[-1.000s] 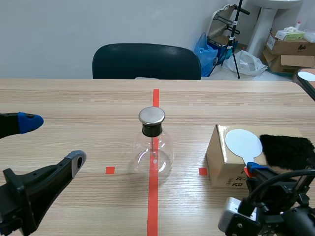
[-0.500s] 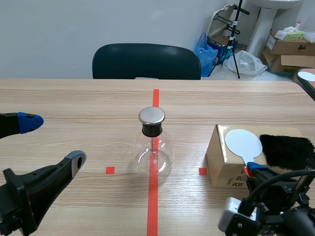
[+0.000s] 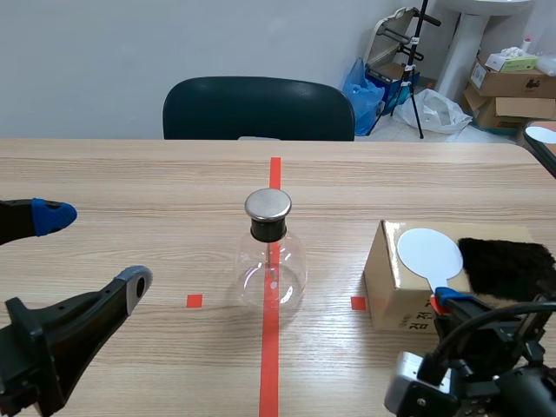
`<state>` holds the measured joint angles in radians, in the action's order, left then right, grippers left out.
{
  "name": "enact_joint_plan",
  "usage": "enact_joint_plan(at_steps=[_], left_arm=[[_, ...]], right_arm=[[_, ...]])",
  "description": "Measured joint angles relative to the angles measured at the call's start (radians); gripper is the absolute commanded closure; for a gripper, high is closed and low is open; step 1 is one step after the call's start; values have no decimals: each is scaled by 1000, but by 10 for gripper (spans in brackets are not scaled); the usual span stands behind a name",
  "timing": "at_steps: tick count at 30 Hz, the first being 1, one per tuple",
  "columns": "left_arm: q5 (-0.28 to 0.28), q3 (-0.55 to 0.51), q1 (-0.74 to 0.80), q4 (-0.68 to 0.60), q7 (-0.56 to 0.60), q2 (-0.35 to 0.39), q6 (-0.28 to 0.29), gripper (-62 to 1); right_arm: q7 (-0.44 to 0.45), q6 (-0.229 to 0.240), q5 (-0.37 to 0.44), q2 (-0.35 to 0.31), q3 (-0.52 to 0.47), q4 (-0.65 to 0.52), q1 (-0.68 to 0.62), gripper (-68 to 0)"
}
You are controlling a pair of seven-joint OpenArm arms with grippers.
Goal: Do the electroscope experiment
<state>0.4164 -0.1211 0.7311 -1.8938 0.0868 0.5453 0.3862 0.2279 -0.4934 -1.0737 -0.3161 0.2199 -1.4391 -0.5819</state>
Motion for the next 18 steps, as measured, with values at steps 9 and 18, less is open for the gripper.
enact_joint_plan(at_steps=[9, 18], left_arm=[[0, 0, 0, 0, 0, 0, 0, -623], [0, 0, 0, 0, -2, 1, 0, -623]], right_arm=[[-48, -8, -66, 0, 0, -26, 0, -9], [-194, -20, -134, 0, 58, -148, 0, -9]])
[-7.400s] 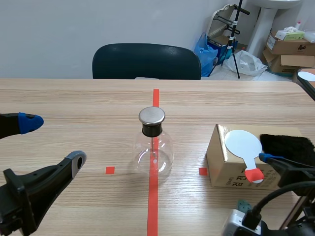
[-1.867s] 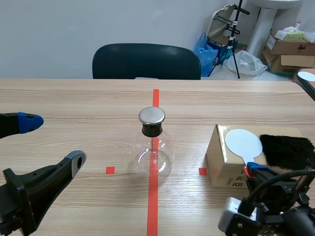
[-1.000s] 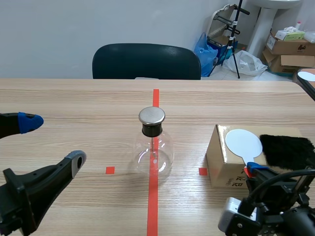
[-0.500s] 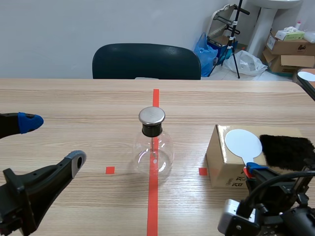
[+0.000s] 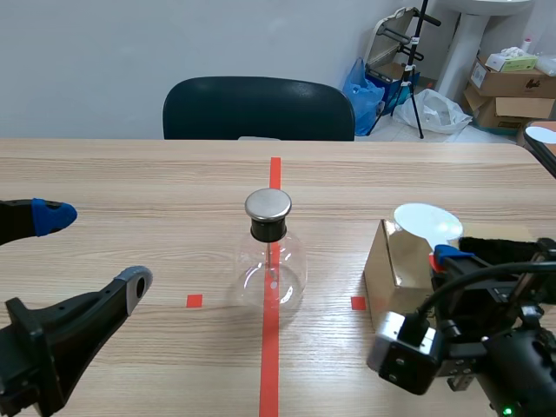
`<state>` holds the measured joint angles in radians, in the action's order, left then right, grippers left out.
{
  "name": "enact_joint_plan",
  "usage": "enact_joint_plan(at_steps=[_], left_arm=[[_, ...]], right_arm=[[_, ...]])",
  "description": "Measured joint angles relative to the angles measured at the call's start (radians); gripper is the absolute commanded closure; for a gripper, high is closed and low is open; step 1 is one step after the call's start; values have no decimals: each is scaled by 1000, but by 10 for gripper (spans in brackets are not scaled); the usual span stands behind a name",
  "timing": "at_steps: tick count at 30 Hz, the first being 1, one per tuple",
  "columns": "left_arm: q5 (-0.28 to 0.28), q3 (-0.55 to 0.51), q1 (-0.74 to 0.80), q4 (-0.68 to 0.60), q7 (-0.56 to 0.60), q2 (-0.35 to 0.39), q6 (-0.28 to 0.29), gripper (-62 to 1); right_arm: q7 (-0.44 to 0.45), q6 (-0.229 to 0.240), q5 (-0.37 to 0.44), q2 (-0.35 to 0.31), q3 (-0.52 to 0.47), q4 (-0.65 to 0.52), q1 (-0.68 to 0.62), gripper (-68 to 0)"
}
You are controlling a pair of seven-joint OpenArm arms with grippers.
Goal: Do the electroscope experiment
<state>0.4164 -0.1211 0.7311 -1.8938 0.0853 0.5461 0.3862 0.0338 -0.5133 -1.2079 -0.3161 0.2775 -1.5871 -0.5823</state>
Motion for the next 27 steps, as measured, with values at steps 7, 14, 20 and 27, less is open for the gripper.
enact_joint_plan(at_steps=[7, 14, 20, 27], left_arm=[[0, 0, 0, 0, -7, 74, 15, -308], [-1, 58, -62, 88, 35, 157, 139, -32], [-41, 257, -246, 333, 186, 177, 139, -32], [-87, 508, -490, 568, 333, 176, 142, -32]], right_arm=[[-151, -52, -96, 0, 103, -18, 25, -9], [-280, -55, -154, 0, 211, -18, 103, -9], [-354, -51, -176, -8, 280, -10, 163, -9], [-378, -51, -198, -14, 345, 58, 226, -9]])
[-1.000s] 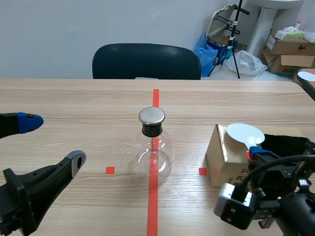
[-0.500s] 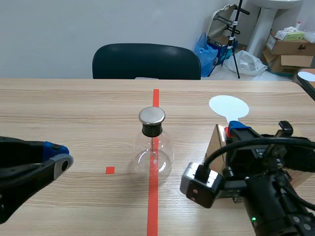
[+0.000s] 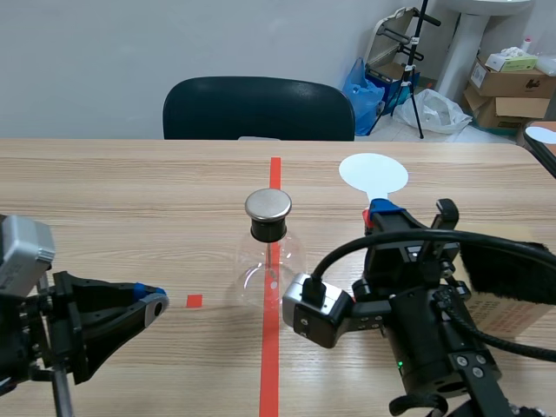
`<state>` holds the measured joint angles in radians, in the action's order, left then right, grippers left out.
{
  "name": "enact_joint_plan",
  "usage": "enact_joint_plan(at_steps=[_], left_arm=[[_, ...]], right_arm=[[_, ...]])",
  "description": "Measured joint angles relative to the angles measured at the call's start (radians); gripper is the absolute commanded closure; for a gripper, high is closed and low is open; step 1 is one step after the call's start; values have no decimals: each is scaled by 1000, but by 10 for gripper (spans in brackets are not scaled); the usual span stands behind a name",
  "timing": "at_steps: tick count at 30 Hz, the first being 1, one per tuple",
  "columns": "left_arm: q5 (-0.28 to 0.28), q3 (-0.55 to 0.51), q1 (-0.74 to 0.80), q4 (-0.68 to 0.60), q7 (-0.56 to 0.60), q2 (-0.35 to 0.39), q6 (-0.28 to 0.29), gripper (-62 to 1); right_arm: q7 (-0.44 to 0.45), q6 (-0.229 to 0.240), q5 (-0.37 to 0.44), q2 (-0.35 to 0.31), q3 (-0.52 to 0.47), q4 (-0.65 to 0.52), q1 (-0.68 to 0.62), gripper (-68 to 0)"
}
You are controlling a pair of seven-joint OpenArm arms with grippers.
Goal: Do the electroscope experiment
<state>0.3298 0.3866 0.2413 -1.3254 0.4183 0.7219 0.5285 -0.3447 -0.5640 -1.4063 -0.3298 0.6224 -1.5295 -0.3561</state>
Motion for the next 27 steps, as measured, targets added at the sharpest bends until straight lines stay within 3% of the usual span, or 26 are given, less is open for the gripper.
enact_joint_plan(at_steps=[8, 15, 20, 27], left_arm=[[-18, 141, -218, 201, 3, -97, 0, -32], [-126, 163, -321, 348, 73, -186, 0, -32], [-147, 202, -341, 392, 80, -217, -13, -32], [-151, 216, -339, 401, 81, -251, -85, -32]], right_arm=[[-1, 2, 0, 0, 39, 73, 63, -9], [1, 1, 0, 0, 46, 85, 79, -9], [6, 2, 0, 0, 46, 85, 78, -9], [15, 2, 0, 0, 46, 85, 78, -9]])
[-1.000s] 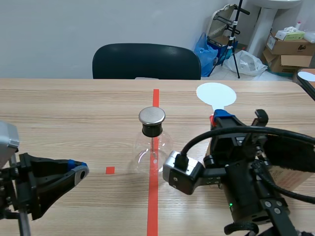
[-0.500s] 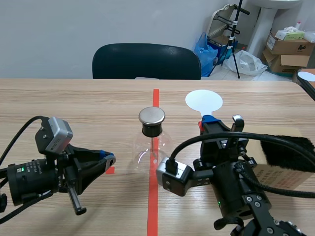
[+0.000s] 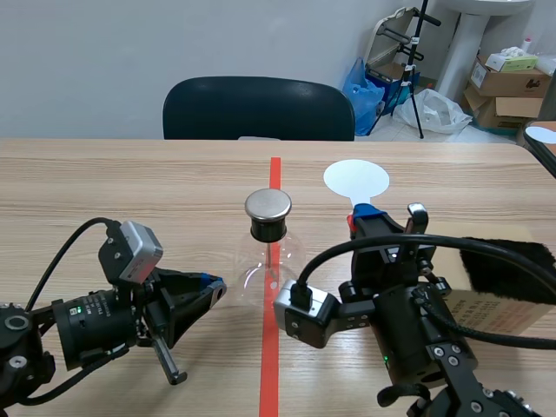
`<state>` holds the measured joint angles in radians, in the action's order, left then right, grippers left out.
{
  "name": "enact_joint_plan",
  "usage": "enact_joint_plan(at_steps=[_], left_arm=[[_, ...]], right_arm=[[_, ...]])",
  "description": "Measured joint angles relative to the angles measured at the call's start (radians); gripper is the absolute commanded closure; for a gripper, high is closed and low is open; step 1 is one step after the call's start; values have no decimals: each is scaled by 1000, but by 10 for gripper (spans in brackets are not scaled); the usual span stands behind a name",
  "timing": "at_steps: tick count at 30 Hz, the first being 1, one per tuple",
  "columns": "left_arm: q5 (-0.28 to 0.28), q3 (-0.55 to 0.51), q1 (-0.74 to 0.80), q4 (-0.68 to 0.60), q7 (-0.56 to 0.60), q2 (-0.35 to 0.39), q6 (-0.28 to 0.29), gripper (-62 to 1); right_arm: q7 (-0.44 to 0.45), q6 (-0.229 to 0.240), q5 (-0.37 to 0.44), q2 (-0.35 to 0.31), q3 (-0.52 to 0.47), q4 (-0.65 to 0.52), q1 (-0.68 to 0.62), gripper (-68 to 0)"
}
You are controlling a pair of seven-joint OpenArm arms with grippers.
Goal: Do the electroscope experiment
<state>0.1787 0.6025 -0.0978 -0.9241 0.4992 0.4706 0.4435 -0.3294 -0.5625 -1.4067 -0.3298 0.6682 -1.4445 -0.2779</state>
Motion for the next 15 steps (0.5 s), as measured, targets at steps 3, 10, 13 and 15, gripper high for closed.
enact_joint_plan(at_steps=[3, 10, 13, 15], left_arm=[[0, 0, 0, 0, 0, -9, -29, -32], [0, 0, 0, 0, 0, -11, -42, -32], [0, 0, 0, 0, 0, -11, -42, -32], [0, 0, 0, 0, 0, -11, -42, -32]], right_arm=[[14, 0, 0, 0, 0, 0, 0, -9], [14, 0, 0, 0, 0, 0, 0, -9], [14, 0, 0, 0, 0, 0, 0, -9], [14, 0, 0, 0, 0, 0, 0, -9]])
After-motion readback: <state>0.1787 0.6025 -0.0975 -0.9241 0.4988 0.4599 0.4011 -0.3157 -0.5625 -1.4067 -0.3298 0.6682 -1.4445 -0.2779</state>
